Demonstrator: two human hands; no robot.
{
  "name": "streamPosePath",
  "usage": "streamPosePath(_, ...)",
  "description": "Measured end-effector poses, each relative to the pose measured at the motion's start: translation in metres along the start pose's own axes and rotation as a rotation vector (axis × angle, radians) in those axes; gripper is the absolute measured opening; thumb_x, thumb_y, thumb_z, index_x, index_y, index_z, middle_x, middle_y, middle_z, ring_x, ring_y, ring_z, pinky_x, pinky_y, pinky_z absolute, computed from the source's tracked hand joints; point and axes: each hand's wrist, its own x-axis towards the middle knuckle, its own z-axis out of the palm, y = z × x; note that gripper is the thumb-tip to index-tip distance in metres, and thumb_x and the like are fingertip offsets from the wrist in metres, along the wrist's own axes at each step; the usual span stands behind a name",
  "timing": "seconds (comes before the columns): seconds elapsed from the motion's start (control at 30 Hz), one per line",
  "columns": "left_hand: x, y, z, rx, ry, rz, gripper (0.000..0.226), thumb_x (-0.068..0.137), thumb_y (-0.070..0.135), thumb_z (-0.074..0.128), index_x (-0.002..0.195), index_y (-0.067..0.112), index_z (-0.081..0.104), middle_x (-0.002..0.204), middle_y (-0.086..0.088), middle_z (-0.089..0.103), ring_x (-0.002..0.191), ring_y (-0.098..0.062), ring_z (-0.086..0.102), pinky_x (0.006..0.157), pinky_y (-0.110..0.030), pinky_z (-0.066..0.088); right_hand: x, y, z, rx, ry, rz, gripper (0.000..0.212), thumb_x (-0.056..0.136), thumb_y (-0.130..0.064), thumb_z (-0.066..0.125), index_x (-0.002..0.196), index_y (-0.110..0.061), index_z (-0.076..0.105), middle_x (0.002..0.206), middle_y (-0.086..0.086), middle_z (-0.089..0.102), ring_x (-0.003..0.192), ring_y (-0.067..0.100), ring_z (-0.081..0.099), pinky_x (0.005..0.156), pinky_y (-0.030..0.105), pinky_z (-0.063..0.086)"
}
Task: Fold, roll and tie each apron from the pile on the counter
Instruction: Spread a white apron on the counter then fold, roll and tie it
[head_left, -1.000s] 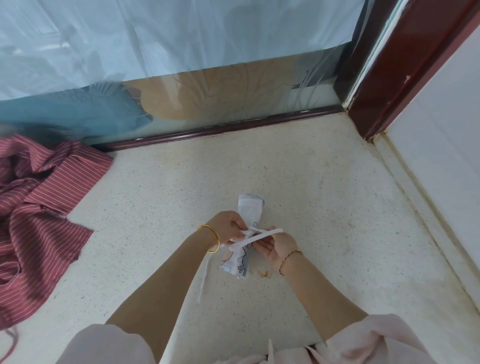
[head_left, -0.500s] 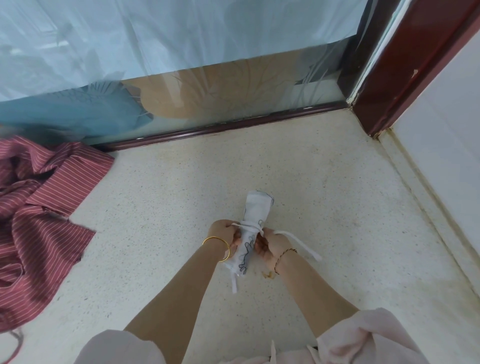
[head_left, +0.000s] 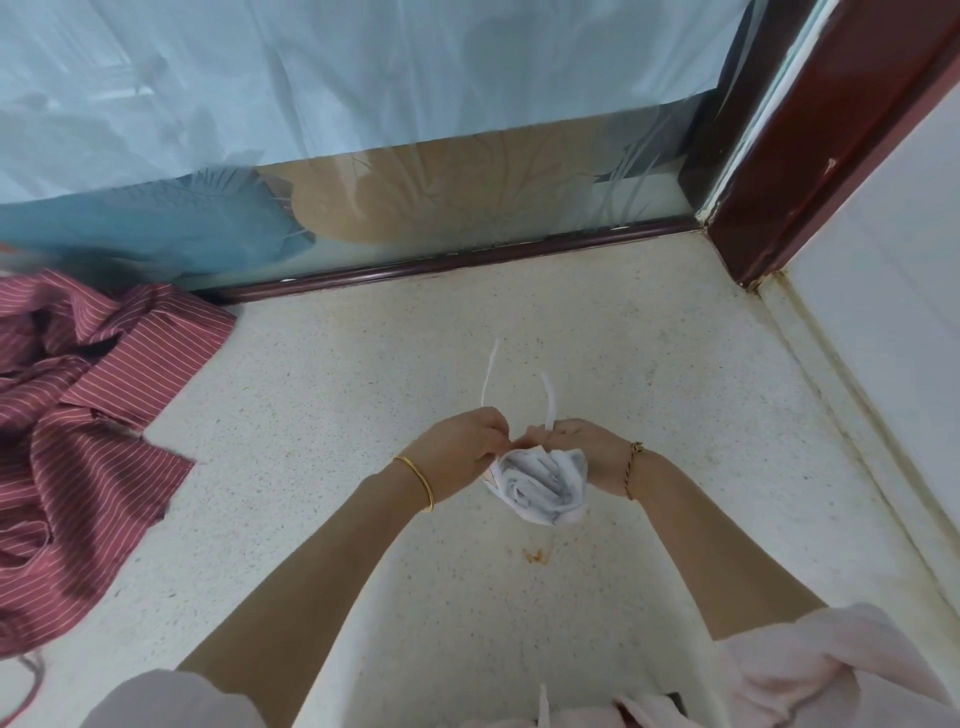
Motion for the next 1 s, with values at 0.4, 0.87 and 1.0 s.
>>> streamPosePath(0.4, 0.015, 0.038, -0.059, 0.318, -0.646, -0.245, 0.027, 0.086, 0.034, 0.060, 0.098, 0.012, 0.070, 0.100, -0.002, 0.067, 0.096, -0.019, 0.058, 0.083, -0.029, 0.047, -0.015, 0.004, 0.014, -0.237, -0.144, -0.019, 0.029, 0.096, -0.028, 0.049, 0.115, -0.014, 0.066, 0.120, 0.014, 0.063, 0.115, 0.030, 0.056, 0.104, 0.044, 0.043)
streamPosePath(0.87, 0.000, 0.016, -0.033, -1.214, -0.176, -0.464, 0.018, 0.085, 0.014, 0.062, 0.088, -0.002, 0.071, 0.096, -0.009, 0.071, 0.094, -0.022, 0.064, 0.083, -0.027, 0.053, -0.020, 0.004, 0.011, -0.080, -0.015, -0.043, 0.046, 0.089, -0.032, 0.058, 0.113, 0.007, 0.061, 0.106, 0.025, 0.063, 0.102, 0.034, 0.058, 0.104, 0.048, 0.041)
streamPosePath(1.0, -0.004, 0.016, -0.026, -1.443, -0.158, -0.441, 0.026, 0.080, 0.018, 0.060, 0.094, -0.001, 0.071, 0.101, -0.015, 0.069, 0.095, -0.024, 0.065, 0.085, -0.027, 0.054, -0.018, 0.005, 0.008, 0.009, 0.005, -0.052, 0.017, 0.094, -0.012, 0.052, 0.088, -0.012, 0.068, 0.079, -0.001, 0.067, 0.084, 0.019, 0.059, 0.092, 0.036, 0.047)
